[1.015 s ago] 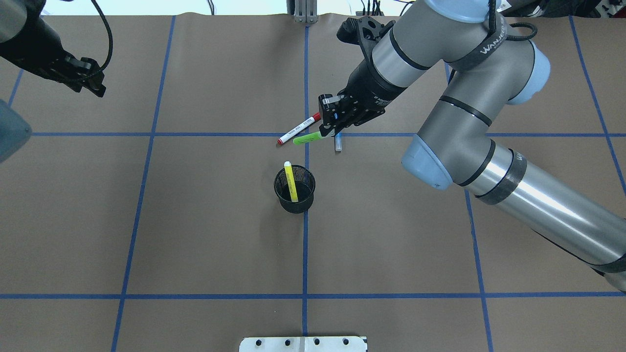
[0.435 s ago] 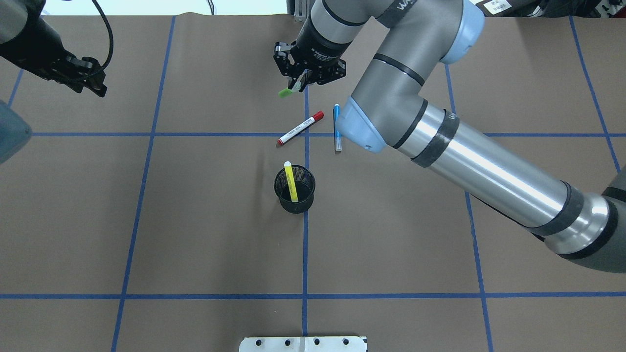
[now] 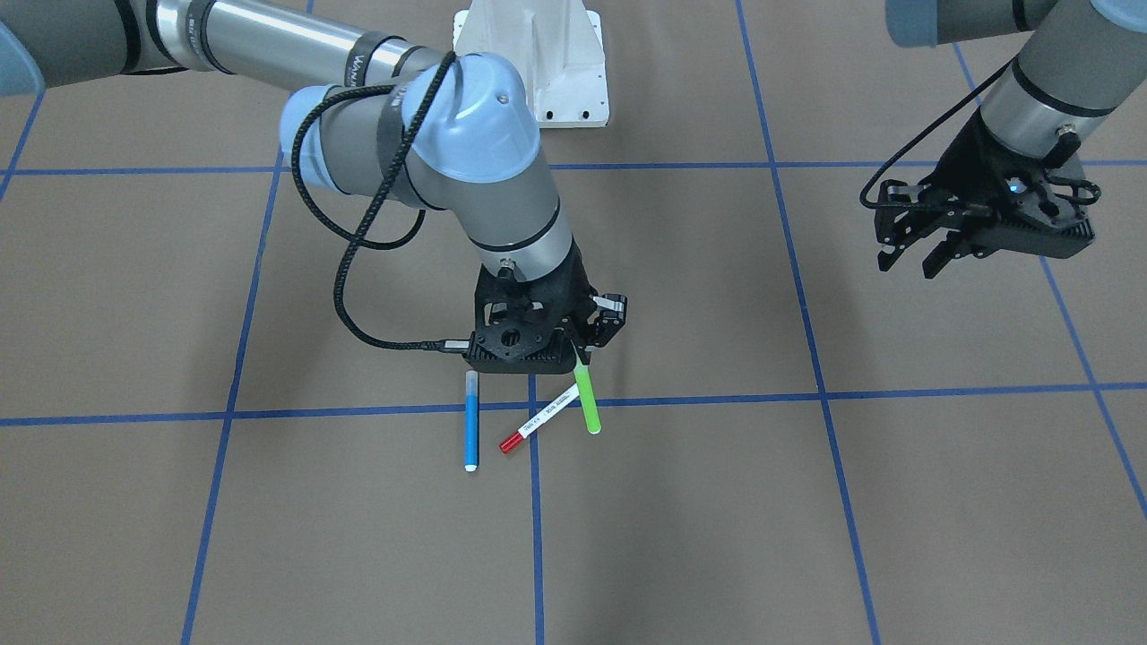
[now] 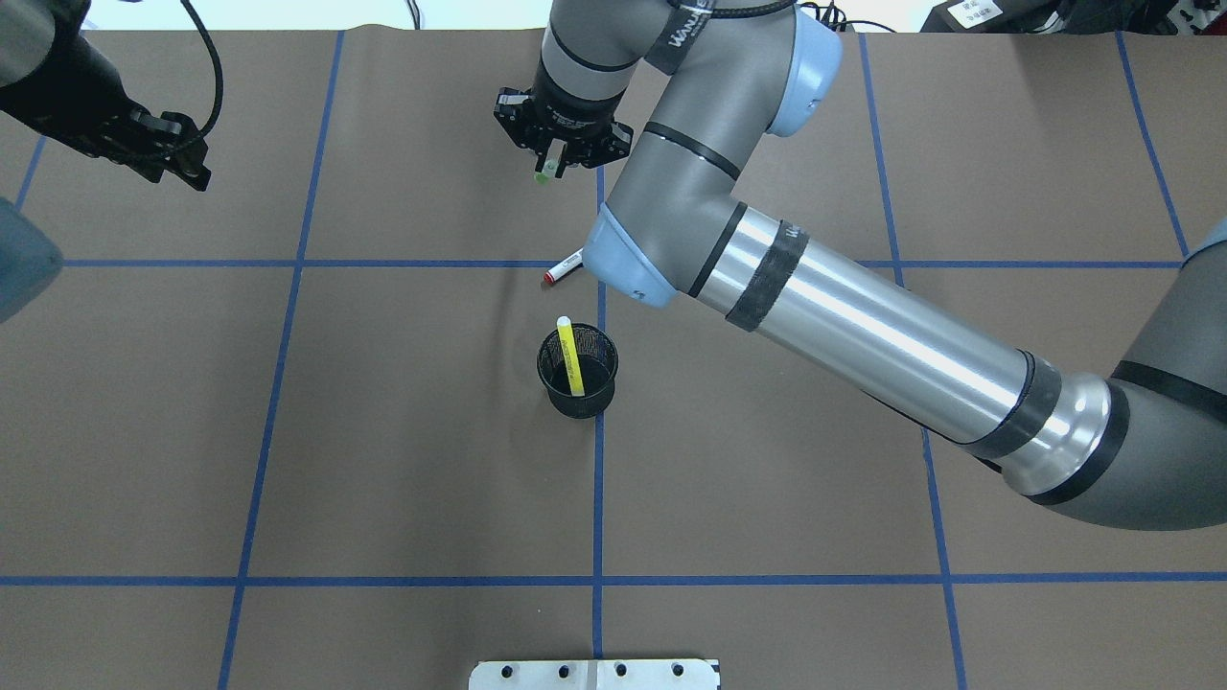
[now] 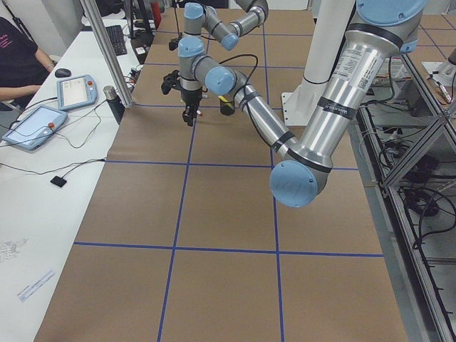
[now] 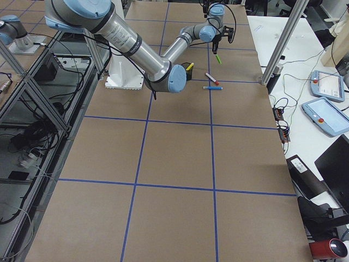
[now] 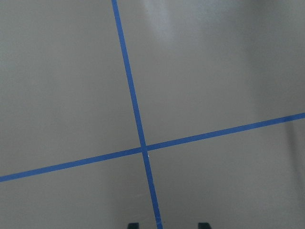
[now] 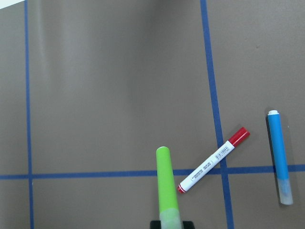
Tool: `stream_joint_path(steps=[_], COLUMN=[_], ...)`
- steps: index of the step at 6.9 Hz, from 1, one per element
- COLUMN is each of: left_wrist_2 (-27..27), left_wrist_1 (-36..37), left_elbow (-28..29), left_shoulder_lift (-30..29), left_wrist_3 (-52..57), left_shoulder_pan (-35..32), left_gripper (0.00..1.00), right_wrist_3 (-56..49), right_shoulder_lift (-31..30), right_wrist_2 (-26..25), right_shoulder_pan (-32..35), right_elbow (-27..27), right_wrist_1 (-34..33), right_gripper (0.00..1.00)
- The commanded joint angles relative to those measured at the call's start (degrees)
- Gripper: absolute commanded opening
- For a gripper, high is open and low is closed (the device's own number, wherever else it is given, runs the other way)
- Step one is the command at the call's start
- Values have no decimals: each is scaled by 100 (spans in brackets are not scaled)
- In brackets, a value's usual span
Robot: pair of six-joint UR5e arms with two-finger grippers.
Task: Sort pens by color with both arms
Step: 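Lay the green marker on the table and withdraw the right gripper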
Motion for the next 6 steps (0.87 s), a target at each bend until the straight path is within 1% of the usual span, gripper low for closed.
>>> stream_joint_path(steps=[1, 3, 4, 6], left_wrist_2=[0, 0, 0, 0], left_wrist_1=[0, 0, 0, 0], left_elbow=[-21, -21, -21, -38], left_shoulder_lift=[1, 1, 1, 1], left_wrist_3=[0, 0, 0, -18], left_shoulder_pan=[1, 9, 9, 9], left_gripper=[53, 53, 53, 53], right_wrist_3=[140, 148, 149, 149], right_shoulder_lift=[283, 301, 336, 442], right_wrist_2=[-477, -899, -1014, -1050], right_shoulder_pan=[-213, -468, -548, -592], right_elbow=[-571, -896, -1011, -1109], right_wrist_1=[4, 257, 311, 311], right_gripper=[3, 3, 3, 3])
